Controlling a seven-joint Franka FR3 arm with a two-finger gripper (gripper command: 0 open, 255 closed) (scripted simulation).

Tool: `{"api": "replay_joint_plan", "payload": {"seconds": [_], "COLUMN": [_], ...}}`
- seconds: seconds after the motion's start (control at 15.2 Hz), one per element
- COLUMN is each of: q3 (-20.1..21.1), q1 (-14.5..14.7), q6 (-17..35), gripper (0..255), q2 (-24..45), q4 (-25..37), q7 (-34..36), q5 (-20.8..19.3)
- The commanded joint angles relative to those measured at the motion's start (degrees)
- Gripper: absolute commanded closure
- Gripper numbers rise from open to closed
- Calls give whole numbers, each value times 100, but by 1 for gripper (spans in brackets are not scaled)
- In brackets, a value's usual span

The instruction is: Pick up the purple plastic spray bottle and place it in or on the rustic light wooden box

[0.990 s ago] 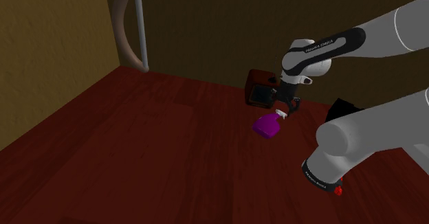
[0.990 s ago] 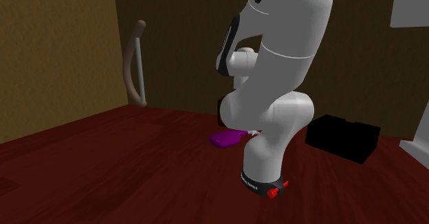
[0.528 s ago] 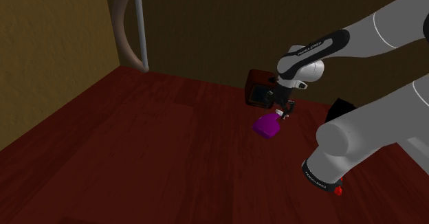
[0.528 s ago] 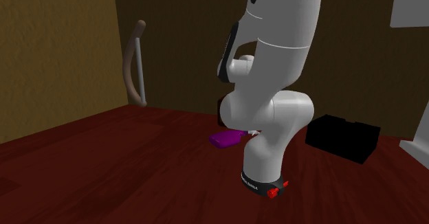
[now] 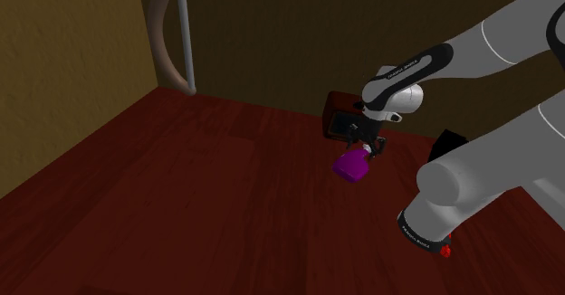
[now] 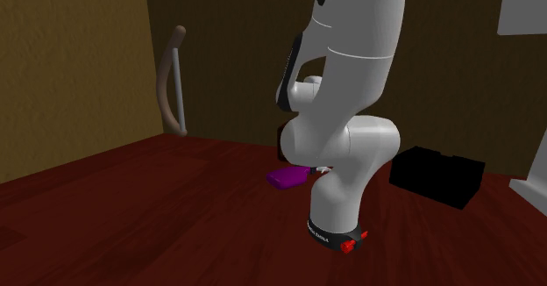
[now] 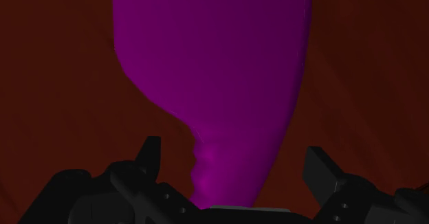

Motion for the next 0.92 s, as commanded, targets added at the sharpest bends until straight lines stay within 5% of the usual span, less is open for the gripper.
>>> {"api": "replay_joint_plan", "payload": {"seconds": [0.0,0.07,0.13,0.86], "q3": [0,0,0,11], "q1": [1,0,0,-18], "q6": [3,1,1,-214], "gripper": [0,0,255,255], "q2": [1,1,1,-173], "q4": [-1,0,0,43], "q7": [0,0,0,38], "q5": [1,0,0,-34]}}
